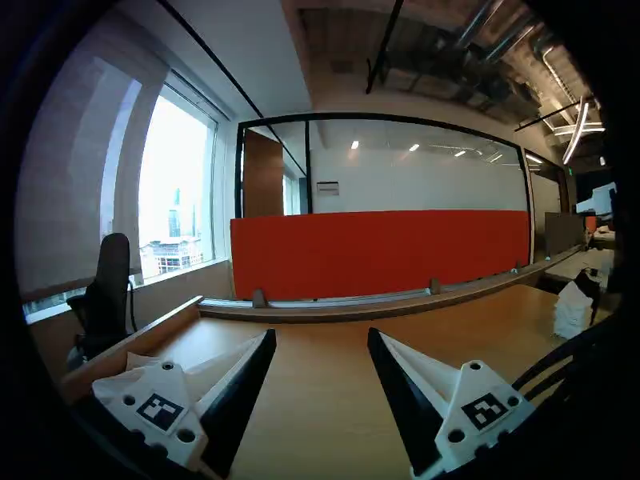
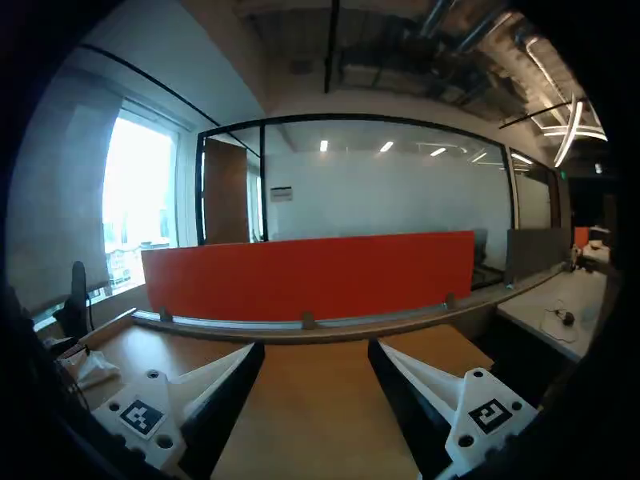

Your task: Fold towel

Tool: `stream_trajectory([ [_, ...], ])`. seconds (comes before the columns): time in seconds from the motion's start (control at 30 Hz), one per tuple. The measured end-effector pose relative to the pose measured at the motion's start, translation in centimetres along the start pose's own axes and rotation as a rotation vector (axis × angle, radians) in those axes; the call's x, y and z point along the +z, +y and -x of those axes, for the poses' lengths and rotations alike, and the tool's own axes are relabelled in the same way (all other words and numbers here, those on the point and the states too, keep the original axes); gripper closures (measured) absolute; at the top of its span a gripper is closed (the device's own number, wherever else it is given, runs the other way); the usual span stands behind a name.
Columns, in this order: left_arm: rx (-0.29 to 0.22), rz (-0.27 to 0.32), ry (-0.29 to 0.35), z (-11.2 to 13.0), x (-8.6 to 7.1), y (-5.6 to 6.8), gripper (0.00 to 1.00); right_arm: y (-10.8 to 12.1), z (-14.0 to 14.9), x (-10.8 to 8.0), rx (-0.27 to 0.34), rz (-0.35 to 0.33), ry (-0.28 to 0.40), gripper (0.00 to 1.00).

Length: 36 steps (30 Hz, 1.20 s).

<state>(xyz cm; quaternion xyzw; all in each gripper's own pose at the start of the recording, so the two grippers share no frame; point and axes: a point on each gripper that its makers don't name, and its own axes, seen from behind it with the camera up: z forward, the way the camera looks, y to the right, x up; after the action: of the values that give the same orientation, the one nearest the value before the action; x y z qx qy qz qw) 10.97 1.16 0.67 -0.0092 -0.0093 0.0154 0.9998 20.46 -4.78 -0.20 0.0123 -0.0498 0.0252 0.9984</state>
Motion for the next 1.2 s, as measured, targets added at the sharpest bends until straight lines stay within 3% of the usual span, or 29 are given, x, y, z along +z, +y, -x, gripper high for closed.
stream_trajectory([
  [0.47,-0.017,-0.013,0.025,4.9,-0.5,-0.9,0.16,-0.9,2.8,0.1,-0.034,-0.001,0.003,0.0],
  [0.8,-0.022,-0.015,0.03,8.0,-0.6,-0.8,0.16,-1.3,4.3,0.4,-0.057,-0.007,-0.004,0.0],
  [1.2,-0.039,-0.015,0.037,9.5,-0.3,-0.8,0.16,-1.5,5.0,0.7,-0.068,-0.013,-0.003,0.0],
])
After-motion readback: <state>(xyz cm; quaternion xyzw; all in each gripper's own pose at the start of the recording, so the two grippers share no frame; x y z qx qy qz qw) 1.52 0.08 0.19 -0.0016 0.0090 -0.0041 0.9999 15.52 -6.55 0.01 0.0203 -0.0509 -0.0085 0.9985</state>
